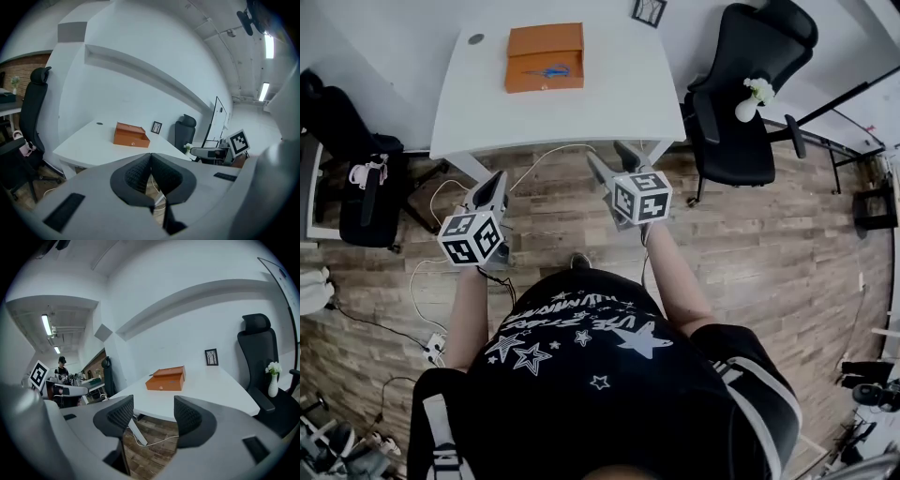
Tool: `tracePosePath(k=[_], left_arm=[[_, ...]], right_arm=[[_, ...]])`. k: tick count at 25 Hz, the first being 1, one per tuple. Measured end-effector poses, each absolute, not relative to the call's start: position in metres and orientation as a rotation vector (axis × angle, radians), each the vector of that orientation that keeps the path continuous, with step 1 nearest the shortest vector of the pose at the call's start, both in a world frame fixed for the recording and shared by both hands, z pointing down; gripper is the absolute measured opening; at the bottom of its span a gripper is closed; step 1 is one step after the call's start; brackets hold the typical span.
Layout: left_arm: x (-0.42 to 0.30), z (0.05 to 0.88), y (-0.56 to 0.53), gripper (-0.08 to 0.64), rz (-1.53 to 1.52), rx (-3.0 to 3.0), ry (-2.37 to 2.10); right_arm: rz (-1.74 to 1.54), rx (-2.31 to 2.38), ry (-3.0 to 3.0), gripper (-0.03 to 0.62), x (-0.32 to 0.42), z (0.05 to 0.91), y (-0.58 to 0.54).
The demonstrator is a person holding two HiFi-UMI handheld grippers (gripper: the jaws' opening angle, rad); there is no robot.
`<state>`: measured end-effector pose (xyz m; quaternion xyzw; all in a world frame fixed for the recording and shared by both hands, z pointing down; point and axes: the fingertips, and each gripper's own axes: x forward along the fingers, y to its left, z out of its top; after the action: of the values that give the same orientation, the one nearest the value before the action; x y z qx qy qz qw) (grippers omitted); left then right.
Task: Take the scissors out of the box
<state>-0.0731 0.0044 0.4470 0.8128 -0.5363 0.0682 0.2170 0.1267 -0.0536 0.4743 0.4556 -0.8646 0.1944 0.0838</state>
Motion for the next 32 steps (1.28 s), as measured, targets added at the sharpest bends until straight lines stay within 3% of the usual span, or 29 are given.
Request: tracePosePath(k=[20, 32], left_arm=[[-0.09, 0.472, -0.139, 0.018, 0.205, 2.195, -1.499], [-0.122, 0.471, -0.292, 0.018, 0.196, 2.233, -1.423]], right_arm=[[0.63, 1.33, -2.551, 0.238, 0.129, 0.503, -0.184], [0.566, 1.294, -2.506, 0.238, 0.08, 0.501, -0.328]])
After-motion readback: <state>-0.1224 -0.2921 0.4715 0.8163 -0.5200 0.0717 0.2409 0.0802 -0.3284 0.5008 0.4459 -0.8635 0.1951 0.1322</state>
